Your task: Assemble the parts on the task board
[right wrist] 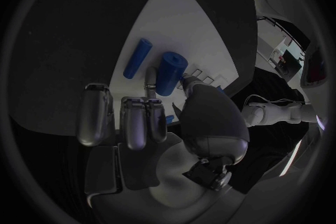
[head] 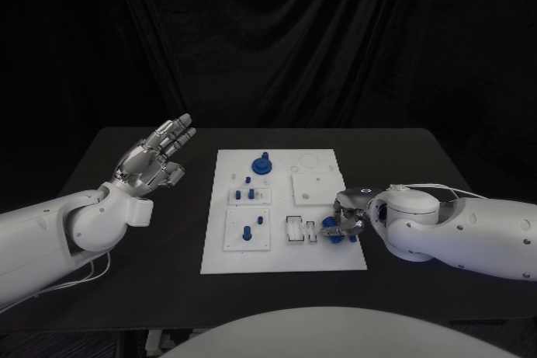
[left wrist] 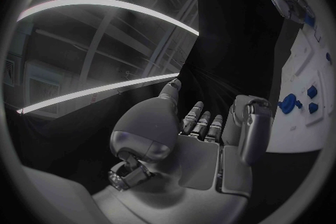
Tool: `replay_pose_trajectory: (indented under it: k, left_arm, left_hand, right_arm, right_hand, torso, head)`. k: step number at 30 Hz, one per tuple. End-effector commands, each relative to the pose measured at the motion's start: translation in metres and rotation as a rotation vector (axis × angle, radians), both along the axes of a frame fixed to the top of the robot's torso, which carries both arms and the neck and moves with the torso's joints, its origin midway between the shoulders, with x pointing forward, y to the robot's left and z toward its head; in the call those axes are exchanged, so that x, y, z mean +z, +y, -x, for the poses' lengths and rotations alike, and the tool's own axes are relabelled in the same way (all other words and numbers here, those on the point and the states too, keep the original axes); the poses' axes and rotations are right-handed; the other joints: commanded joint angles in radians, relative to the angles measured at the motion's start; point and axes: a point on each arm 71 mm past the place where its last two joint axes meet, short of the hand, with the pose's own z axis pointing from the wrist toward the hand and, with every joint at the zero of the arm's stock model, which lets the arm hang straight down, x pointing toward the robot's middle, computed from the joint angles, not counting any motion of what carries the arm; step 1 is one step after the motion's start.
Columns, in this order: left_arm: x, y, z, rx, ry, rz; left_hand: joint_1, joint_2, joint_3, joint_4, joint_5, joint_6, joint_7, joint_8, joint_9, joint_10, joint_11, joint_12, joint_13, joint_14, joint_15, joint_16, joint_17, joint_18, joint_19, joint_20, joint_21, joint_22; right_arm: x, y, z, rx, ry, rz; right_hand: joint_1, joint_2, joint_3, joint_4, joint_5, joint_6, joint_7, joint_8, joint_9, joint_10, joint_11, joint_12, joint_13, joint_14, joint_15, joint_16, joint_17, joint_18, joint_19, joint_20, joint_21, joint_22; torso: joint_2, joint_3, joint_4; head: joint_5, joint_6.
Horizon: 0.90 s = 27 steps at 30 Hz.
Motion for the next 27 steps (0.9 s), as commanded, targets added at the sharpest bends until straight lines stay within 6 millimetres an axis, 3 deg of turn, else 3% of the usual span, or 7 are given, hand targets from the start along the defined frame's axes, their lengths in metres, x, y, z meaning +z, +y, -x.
replay_pose_trajectory:
  k: [1, 6, 12, 15, 23, 27]
  left_arm:
    - [-0.001, 0.000, 0.001, -0.007, 0.002, 0.002]
    - [-0.001, 0.000, 0.001, -0.009, 0.006, 0.001]
    - [-0.002, 0.000, 0.001, -0.014, 0.009, 0.002]
    - [-0.002, 0.000, 0.002, -0.017, 0.010, 0.003]
    - [-0.003, 0.000, 0.002, -0.017, 0.011, 0.005]
    - [-0.003, 0.000, 0.002, -0.018, 0.011, 0.006]
  left_hand:
    - [0.008, 0.000, 0.001, -0.002, 0.004, 0.000, 0.007, 0.005, 0.001, 0.001, 0.009, 0.005, 0.001, 0.000, 0.006, -0.004, -0.001, -0.014, 0.105, 0.005, 0.004, 0.263]
    - [0.008, 0.000, 0.002, -0.003, 0.005, 0.000, 0.007, 0.004, 0.001, 0.001, 0.009, 0.005, 0.001, 0.000, 0.007, -0.004, -0.001, -0.014, 0.105, 0.007, 0.004, 0.263]
    - [0.007, 0.001, 0.005, -0.002, 0.006, -0.002, 0.008, 0.004, 0.001, 0.001, 0.011, 0.007, 0.001, 0.000, 0.012, -0.004, -0.001, -0.014, 0.105, 0.011, 0.004, 0.263]
    - [0.007, 0.001, 0.008, -0.002, 0.006, -0.002, 0.009, 0.004, 0.001, 0.002, 0.013, 0.008, 0.001, 0.000, 0.014, -0.004, -0.001, -0.014, 0.105, 0.014, 0.004, 0.263]
    - [0.006, 0.001, 0.013, -0.001, 0.006, -0.002, 0.009, 0.004, 0.001, 0.001, 0.014, 0.009, 0.001, 0.000, 0.019, -0.004, -0.001, -0.014, 0.105, 0.021, 0.004, 0.263]
    - [0.006, 0.001, 0.016, 0.000, 0.007, -0.002, 0.009, 0.005, 0.001, 0.001, 0.014, 0.009, 0.002, 0.000, 0.023, -0.004, -0.001, -0.014, 0.105, 0.026, 0.004, 0.263]
  right_arm:
    - [-0.005, -0.002, 0.003, 0.018, 0.048, 0.079]
    - [-0.006, -0.002, 0.002, 0.022, 0.048, 0.081]
    - [-0.003, -0.001, 0.000, 0.007, 0.009, 0.020]
    - [0.000, -0.001, 0.000, -0.008, -0.029, -0.043]
    - [0.011, 0.003, 0.005, -0.075, -0.047, -0.223]
    - [0.017, 0.010, 0.008, -0.076, -0.053, -0.265]
  right_hand:
    - [0.041, 0.005, 0.014, -0.002, 0.066, 0.006, 0.007, -0.016, 0.001, 0.106, 0.009, 0.003, 0.263, 0.091, 0.008, -0.006, 0.213, -0.001, 0.007, 0.006, -0.006, 0.183]
    - [0.089, 0.007, 0.036, -0.020, 0.147, 0.015, 0.005, -0.030, 0.010, 0.106, 0.007, 0.003, 0.263, 0.091, 0.007, -0.006, 0.212, 0.000, 0.006, 0.005, -0.008, 0.182]
    - [0.152, 0.008, 0.084, -0.063, 0.306, 0.029, -0.006, -0.028, 0.040, 0.106, -0.003, 0.003, 0.263, 0.094, -0.001, 0.000, 0.224, -0.003, 0.011, -0.002, 0.005, 0.186]
    - [0.156, 0.004, 0.098, -0.073, 0.348, 0.031, -0.009, -0.021, 0.059, 0.106, -0.006, 0.003, 0.263, 0.095, -0.004, 0.002, 0.227, -0.007, 0.018, -0.004, 0.024, 0.191]
    - [0.144, 0.006, 0.112, -0.072, 0.368, 0.038, -0.015, -0.004, 0.090, 0.106, -0.012, 0.003, 0.263, 0.092, -0.009, -0.004, 0.215, -0.012, 0.027, -0.009, 0.048, 0.198]
    - [0.128, 0.007, 0.115, -0.063, 0.341, 0.032, -0.016, -0.001, 0.108, 0.106, -0.013, 0.003, 0.263, 0.092, -0.010, -0.005, 0.213, -0.012, 0.028, -0.011, 0.051, 0.198]
  torso:
    - [0.000, -0.0005, 0.0001]
    - [0.000, -0.0005, -0.0002]
    - [-0.001, 0.0003, 0.0010]
    - [0.000, 0.0006, 0.0002]
    - [0.000, -0.0005, -0.0011]
    - [0.000, 0.0002, -0.0002]
  head:
    - [0.001, 0.000]
    - [0.000, 0.000]
    - [0.001, 0.000]
    - [0.003, 0.000]
    - [0.009, 0.000]
    - [0.006, 0.000]
